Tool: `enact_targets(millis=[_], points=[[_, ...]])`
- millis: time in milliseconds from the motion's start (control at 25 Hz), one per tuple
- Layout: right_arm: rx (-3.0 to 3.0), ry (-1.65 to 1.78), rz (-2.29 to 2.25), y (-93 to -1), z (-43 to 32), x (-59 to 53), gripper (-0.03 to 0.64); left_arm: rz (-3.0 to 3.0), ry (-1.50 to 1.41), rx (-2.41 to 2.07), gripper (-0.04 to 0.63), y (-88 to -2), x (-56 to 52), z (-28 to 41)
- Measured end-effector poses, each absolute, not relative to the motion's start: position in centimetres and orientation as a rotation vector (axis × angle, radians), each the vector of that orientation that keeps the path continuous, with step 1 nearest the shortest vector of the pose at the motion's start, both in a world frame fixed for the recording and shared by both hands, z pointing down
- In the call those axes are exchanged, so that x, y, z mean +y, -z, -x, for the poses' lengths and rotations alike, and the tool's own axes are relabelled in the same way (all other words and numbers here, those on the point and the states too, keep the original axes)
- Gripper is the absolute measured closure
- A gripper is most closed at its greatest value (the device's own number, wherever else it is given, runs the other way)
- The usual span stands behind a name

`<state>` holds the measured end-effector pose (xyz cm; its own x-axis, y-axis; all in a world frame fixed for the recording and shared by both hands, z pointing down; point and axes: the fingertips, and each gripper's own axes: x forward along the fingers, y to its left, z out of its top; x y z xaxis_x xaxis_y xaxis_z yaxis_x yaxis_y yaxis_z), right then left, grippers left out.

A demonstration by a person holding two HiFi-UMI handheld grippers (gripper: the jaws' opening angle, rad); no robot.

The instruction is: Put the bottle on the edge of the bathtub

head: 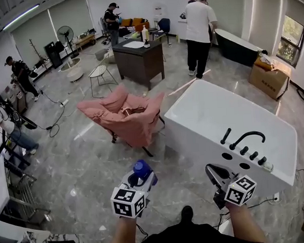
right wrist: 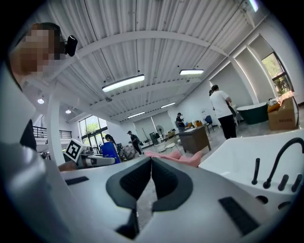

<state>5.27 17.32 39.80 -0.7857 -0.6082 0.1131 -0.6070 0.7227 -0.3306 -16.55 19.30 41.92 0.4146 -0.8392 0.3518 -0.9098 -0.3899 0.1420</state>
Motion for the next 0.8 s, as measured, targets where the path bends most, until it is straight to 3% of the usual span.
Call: enact_targets(millis=[800], points=[[2.894,0.662,0.883,-41.8,-10.8,8.4,0.604,-2.320,-0.389,-1.591,0.434,-40.8,10.6,10.4]])
